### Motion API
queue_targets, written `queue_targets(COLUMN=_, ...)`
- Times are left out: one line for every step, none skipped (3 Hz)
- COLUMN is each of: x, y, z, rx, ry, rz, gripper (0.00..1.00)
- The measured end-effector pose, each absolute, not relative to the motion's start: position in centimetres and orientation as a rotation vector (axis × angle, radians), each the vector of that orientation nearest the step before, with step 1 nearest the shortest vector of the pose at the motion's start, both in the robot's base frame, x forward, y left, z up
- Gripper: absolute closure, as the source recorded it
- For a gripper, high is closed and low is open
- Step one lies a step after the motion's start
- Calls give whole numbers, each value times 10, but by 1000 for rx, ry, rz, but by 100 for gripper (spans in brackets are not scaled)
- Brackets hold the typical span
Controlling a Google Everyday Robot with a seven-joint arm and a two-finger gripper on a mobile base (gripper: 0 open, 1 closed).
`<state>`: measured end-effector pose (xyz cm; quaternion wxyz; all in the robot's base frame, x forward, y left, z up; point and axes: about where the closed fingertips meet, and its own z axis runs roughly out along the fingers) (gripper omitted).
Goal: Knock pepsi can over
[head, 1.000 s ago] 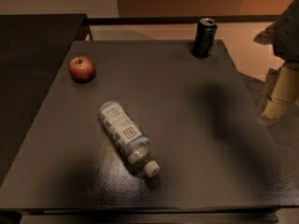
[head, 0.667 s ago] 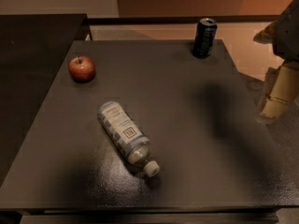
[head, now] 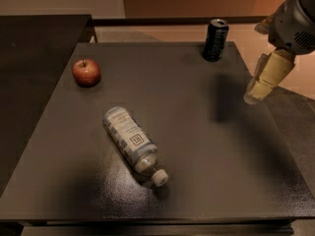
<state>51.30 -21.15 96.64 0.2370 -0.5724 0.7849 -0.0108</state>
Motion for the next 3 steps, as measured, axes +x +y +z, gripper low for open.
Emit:
queue_targets(x=548, y=-211, z=964, rx=-1492, ry=2134, rz=-9, gripper=0)
queue_targets(x=586, y=-219, z=960, rx=-1369, ry=2135, rz=16, gripper=0)
queue_targets(x=618, y=-226, z=957, rx=-1257, ry=2121, rz=54, gripper=0)
